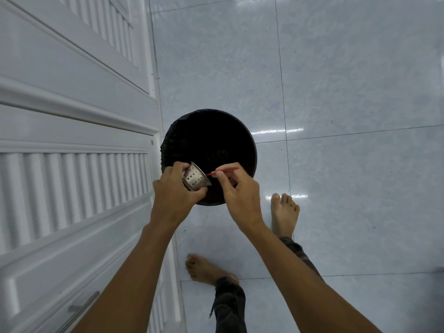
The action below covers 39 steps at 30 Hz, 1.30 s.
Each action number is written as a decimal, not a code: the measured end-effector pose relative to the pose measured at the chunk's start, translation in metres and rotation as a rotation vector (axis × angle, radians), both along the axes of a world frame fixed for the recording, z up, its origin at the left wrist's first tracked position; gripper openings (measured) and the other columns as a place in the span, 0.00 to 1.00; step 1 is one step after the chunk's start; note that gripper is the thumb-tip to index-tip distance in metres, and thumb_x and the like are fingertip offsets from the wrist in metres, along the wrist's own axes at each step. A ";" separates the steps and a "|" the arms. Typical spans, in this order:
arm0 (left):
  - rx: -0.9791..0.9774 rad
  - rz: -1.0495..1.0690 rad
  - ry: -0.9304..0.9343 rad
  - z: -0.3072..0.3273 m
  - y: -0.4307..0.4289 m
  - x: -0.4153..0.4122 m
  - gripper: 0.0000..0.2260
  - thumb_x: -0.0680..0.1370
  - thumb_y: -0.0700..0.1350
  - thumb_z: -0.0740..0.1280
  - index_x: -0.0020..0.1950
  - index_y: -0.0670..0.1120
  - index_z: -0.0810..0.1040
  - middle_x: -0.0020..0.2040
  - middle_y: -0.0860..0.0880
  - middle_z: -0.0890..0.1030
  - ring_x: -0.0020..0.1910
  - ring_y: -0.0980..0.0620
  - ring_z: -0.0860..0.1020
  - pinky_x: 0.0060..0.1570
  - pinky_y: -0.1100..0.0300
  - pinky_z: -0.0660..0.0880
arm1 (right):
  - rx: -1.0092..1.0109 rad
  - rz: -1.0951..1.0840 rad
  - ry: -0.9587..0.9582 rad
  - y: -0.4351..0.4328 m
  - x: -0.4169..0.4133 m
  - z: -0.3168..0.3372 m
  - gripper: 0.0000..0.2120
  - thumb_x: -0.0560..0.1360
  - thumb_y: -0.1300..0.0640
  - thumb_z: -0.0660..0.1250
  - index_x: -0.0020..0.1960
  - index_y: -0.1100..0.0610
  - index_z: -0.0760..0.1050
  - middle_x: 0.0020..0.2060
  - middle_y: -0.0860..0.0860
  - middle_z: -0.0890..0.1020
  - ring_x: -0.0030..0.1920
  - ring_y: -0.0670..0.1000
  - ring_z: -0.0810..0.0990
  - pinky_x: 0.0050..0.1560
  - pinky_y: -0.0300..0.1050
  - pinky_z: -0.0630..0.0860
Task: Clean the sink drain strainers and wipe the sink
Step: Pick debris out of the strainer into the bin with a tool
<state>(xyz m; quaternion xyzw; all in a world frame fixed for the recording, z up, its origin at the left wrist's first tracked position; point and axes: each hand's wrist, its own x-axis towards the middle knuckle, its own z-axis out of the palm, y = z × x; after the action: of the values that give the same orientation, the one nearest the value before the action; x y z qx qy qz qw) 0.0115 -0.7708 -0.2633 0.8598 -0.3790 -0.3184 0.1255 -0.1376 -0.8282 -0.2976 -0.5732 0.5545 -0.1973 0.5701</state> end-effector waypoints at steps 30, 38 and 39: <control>-0.279 0.064 0.135 -0.003 -0.002 0.015 0.31 0.66 0.48 0.83 0.62 0.56 0.70 0.53 0.64 0.77 0.55 0.67 0.77 0.49 0.76 0.73 | -0.280 0.219 0.257 -0.050 -0.002 0.033 0.08 0.82 0.51 0.66 0.57 0.51 0.80 0.44 0.47 0.83 0.43 0.45 0.80 0.42 0.38 0.79; -0.204 0.042 0.042 -0.005 0.000 0.004 0.30 0.68 0.49 0.82 0.66 0.50 0.72 0.58 0.51 0.78 0.54 0.56 0.79 0.56 0.57 0.80 | -0.271 0.264 0.261 -0.024 0.006 0.034 0.08 0.82 0.51 0.66 0.57 0.51 0.80 0.45 0.47 0.83 0.44 0.44 0.78 0.41 0.31 0.73; -0.172 0.033 0.002 -0.005 0.002 0.002 0.31 0.68 0.49 0.81 0.66 0.49 0.72 0.58 0.50 0.77 0.55 0.52 0.79 0.58 0.51 0.79 | -0.263 0.242 0.302 -0.022 0.004 0.031 0.08 0.82 0.51 0.65 0.58 0.51 0.80 0.45 0.48 0.83 0.44 0.45 0.78 0.40 0.31 0.73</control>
<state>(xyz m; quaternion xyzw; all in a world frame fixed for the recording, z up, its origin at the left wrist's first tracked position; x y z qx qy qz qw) 0.0139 -0.7687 -0.2683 0.8516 -0.3904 -0.2837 0.2044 -0.1337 -0.8501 -0.2666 -0.7279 0.5304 -0.1101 0.4205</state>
